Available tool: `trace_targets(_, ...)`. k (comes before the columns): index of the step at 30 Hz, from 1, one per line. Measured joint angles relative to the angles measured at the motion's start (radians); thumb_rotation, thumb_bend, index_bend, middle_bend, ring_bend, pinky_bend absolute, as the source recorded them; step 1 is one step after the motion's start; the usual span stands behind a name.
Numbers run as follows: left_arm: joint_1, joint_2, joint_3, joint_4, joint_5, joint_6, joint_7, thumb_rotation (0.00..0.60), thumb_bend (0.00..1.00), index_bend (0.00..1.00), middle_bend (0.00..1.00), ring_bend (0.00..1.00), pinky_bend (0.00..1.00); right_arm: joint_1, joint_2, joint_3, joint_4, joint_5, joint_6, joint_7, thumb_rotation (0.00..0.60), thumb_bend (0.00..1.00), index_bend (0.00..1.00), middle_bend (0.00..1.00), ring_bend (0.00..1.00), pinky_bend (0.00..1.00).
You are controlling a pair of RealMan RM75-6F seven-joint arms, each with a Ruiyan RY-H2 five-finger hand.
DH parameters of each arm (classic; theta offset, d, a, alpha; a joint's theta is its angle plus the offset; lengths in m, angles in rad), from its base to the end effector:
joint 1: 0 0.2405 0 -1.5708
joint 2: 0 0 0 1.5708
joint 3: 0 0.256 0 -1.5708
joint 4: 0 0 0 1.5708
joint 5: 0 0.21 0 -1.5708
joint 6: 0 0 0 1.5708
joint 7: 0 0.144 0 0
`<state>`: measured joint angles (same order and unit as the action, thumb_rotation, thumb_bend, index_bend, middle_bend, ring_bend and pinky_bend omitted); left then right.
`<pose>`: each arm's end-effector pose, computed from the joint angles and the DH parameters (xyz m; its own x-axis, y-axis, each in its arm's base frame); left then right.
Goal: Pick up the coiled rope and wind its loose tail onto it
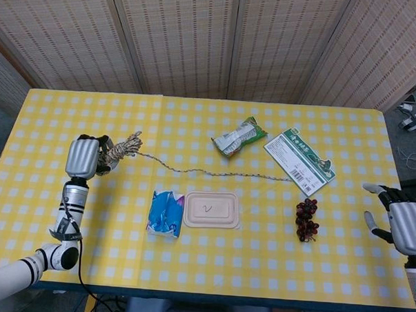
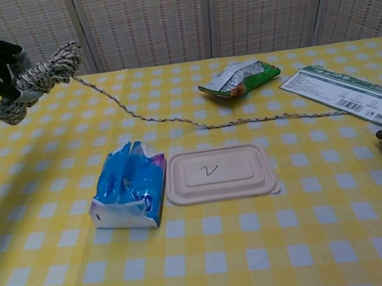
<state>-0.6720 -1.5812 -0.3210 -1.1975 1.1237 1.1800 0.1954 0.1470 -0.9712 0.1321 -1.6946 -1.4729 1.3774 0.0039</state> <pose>-0.2012 0.3966 0.0601 0.3448 -0.1025 0.9330 0.9292 -0.1036 -0.3548 -0.2924 -0.2159 0.1970 0.4430 0.0036 0.8965 -0.8953 -0.0507 0.4426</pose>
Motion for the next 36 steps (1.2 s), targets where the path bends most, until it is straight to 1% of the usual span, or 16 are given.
trace_targets(5, 0.01, 0.053, -0.005, -0.106, 0.025, 0.026, 0.021, 0.553, 0.25, 0.7, 0.74, 0.55, 0.34, 0.088, 0.008, 0.024, -0.035, 0.022, -0.119, -0.049, 0.6, 0.36, 0.33, 0.34, 0.3, 0.37)
trace_targets(11, 0.025, 0.108, -0.005, -0.21, 0.036, 0.055, 0.062, 0.543, 0.25, 0.7, 0.74, 0.55, 0.34, 0.228, -0.02, 0.057, -0.048, 0.094, -0.308, -0.119, 0.6, 0.36, 0.33, 0.34, 0.3, 0.37)
trace_targets(14, 0.032, 0.124, -0.004, -0.239, 0.04, 0.064, 0.073, 0.54, 0.25, 0.7, 0.74, 0.55, 0.34, 0.316, -0.062, 0.078, -0.026, 0.159, -0.412, -0.153, 0.6, 0.36, 0.33, 0.34, 0.3, 0.37)
trace_targets(18, 0.04, 0.142, -0.001, -0.271, 0.043, 0.077, 0.084, 0.54, 0.25, 0.7, 0.74, 0.55, 0.34, 0.419, -0.142, 0.097, 0.032, 0.245, -0.515, -0.204, 0.6, 0.37, 0.33, 0.34, 0.3, 0.37)
trace_targets(23, 0.047, 0.162, -0.002, -0.304, 0.039, 0.088, 0.099, 0.542, 0.25, 0.7, 0.74, 0.55, 0.34, 0.527, -0.254, 0.11, 0.126, 0.35, -0.602, -0.267, 0.6, 0.37, 0.34, 0.34, 0.3, 0.37)
trace_targets(26, 0.052, 0.17, -0.002, -0.32, 0.038, 0.095, 0.107, 0.537, 0.25, 0.7, 0.74, 0.55, 0.34, 0.58, -0.312, 0.107, 0.176, 0.386, -0.636, -0.307, 0.6, 0.37, 0.35, 0.34, 0.3, 0.37)
trace_targets(36, 0.062, 0.185, 0.011, -0.351, 0.037, 0.106, 0.128, 0.538, 0.25, 0.7, 0.74, 0.55, 0.34, 0.703, -0.489, 0.074, 0.331, 0.478, -0.683, -0.414, 0.6, 0.37, 0.38, 0.34, 0.31, 0.37)
